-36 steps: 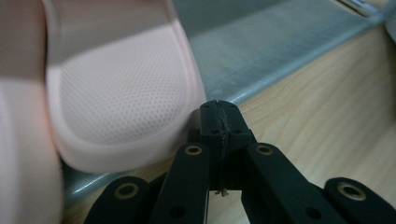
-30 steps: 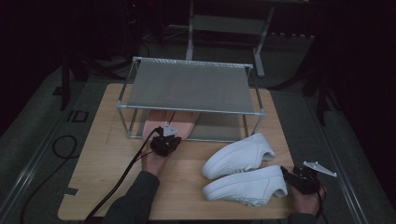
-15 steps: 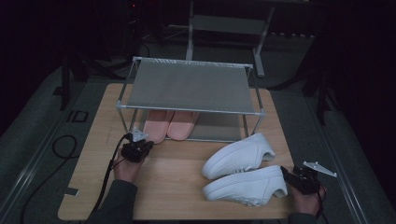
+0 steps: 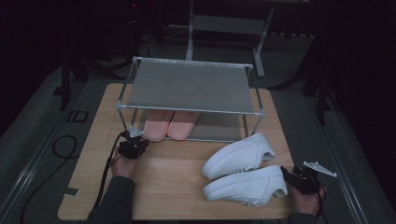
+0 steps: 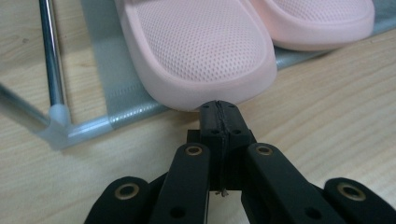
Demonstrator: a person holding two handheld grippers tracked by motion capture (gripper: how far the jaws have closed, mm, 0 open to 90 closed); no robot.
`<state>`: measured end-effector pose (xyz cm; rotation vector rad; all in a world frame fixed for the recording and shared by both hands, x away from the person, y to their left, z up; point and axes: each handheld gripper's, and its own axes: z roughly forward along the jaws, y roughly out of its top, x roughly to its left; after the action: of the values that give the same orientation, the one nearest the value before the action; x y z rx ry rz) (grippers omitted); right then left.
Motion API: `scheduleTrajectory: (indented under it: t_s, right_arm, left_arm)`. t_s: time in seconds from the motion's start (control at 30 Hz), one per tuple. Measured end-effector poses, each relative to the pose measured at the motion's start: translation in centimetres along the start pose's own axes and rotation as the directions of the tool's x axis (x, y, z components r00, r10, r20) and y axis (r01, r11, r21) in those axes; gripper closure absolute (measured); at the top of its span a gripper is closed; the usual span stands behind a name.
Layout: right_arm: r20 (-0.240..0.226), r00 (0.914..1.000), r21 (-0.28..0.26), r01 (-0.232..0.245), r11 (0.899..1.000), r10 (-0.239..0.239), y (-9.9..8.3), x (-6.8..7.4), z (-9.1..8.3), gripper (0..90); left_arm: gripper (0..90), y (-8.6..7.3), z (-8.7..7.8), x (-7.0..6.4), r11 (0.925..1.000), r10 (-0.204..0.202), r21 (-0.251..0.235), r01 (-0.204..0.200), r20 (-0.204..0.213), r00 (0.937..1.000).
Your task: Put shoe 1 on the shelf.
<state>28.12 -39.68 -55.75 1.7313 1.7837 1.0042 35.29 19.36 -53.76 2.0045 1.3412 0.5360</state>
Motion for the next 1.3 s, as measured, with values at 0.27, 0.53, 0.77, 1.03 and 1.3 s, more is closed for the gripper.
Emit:
scheduleTrajectory:
  t_s: [0.27, 0.53, 0.77, 1.03, 1.3]
  right_arm:
    - [0.000, 1.0000, 0.000, 0.000, 1.000, 0.000, 0.0, 0.0, 0.0, 36.1]
    - [0.000, 1.0000, 0.000, 0.000, 1.000, 0.000, 0.0, 0.0, 0.0, 36.1]
    - [-0.001, 1.0000, 0.000, 0.000, 1.000, 0.000, 0.0, 0.0, 0.0, 36.2]
    - [-0.001, 1.0000, 0.000, -0.001, 1.000, 0.001, 0.0, 0.0, 0.0, 36.2]
    - [-0.001, 1.0000, 0.000, -0.001, 1.000, 0.001, 0.0, 0.0, 0.0, 36.3]
  left_arm:
    - [90.0, 1.2, 1.1, -0.4, 0.9999, 0.014, 0.000, -0.014, 0.012, 0.9998]
    - [90.0, 2.3, 2.1, -1.1, 0.9997, 0.025, -0.003, -0.024, 0.035, 0.9991]
    - [90.0, 2.5, 2.0, -2.0, 0.9988, 0.047, -0.013, -0.046, 0.063, 0.9969]
    - [90.0, 1.8, 0.0, -3.2, 0.9970, 0.066, -0.051, -0.058, 0.165, 0.9840]
    - [83.3, 1.3, -1.8, -4.3, 0.9949, 0.083, -0.074, -0.068, 0.229, 0.9698]
